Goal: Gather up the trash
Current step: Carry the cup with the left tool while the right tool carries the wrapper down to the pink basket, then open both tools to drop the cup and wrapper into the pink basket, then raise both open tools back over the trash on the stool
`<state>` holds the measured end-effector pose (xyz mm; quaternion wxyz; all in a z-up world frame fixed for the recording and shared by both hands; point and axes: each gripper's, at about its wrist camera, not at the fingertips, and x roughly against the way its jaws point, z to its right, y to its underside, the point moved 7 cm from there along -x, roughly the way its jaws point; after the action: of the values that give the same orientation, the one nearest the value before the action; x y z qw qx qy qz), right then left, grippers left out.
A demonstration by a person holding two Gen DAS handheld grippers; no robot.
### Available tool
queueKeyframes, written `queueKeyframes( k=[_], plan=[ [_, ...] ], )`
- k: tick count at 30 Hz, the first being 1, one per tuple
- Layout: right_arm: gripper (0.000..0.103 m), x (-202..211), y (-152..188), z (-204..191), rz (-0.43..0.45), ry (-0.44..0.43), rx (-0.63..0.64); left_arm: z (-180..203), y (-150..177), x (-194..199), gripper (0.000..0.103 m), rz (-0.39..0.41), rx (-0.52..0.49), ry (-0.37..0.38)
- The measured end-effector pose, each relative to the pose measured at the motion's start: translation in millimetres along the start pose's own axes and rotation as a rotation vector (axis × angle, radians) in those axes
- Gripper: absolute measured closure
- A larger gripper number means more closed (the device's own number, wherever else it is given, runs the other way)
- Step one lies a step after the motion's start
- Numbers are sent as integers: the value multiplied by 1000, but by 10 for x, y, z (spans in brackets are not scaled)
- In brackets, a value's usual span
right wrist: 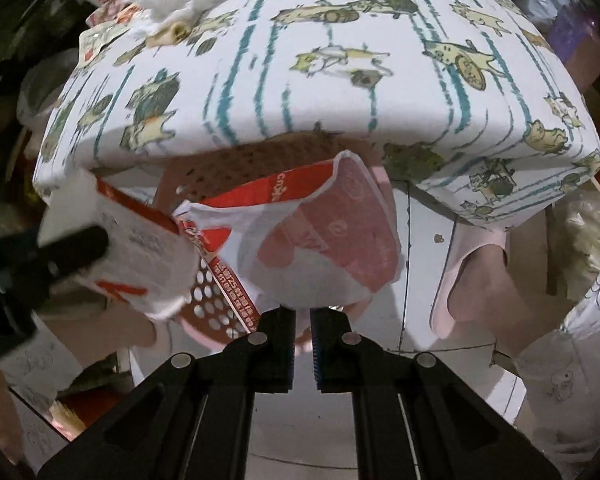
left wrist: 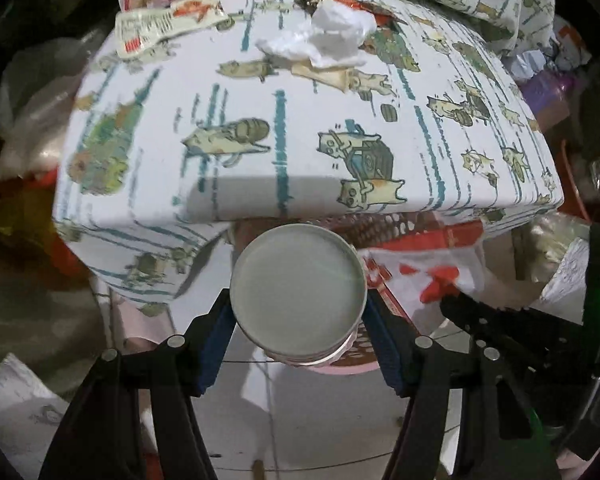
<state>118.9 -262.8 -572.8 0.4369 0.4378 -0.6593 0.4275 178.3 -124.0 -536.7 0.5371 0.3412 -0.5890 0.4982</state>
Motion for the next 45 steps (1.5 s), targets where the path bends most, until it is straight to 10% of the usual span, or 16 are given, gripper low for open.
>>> queueKeyframes(
  k=[14,30,45],
  plan=[
    [69,268,-145,-119,78,-79,-44,-137,-205,336,20,107,63,13],
    [22,1125,-395,-424,455,70,151,-464,-344,1087,17,381,107,-150],
    [8,1958,-717,-572,616,87,201,-553,-442,1927,12,643,116,-157]
  ],
)
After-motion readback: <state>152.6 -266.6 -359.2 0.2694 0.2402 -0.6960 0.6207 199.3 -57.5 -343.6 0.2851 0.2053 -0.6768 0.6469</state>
